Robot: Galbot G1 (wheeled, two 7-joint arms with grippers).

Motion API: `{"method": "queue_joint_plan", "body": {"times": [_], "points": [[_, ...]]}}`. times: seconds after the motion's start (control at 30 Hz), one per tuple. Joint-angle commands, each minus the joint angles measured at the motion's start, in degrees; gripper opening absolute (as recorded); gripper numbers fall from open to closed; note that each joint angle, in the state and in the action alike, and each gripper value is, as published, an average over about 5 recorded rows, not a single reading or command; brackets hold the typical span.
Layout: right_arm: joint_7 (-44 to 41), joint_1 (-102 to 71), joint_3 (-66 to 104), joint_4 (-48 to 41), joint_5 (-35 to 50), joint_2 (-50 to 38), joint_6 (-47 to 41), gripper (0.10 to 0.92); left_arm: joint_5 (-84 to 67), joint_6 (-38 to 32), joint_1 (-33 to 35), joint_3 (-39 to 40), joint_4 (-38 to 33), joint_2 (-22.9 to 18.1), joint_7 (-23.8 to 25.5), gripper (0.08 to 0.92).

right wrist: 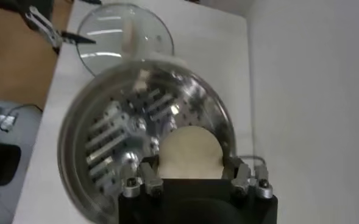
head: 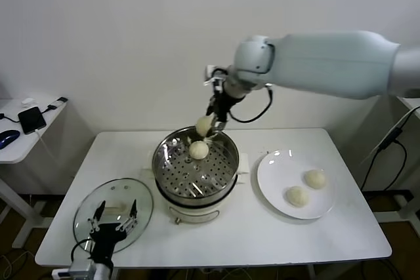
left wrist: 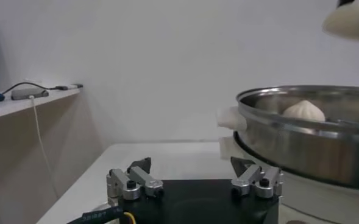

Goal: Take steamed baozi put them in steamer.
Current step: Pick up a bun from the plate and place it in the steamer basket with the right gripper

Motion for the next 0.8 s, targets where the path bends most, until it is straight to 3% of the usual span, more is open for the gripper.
{"method": "queue_joint_plan", "body": {"times": [0.03,0.37,0.8], "points": [[9.28,-11.15,2.02,-3.32,5.23,14.05,-6.23,0.696,-0.28,0.02,0.39,-0.16,-0.89,0.27,-0.08,0.823],[11.4,-18.19,2.33,-8.99,-2.36,14.44,-6.98,0.696,-0.12,-0.31,1.11,0.23,-1.29,0.38,-0.16,0.823],[10.76,-20.59,2.83,-12.82,-4.49,16.06,-6.32,0.703,-0.13,-0.46,1.67,0.15,-1.55,0.3,-0.28,0.823]]}}
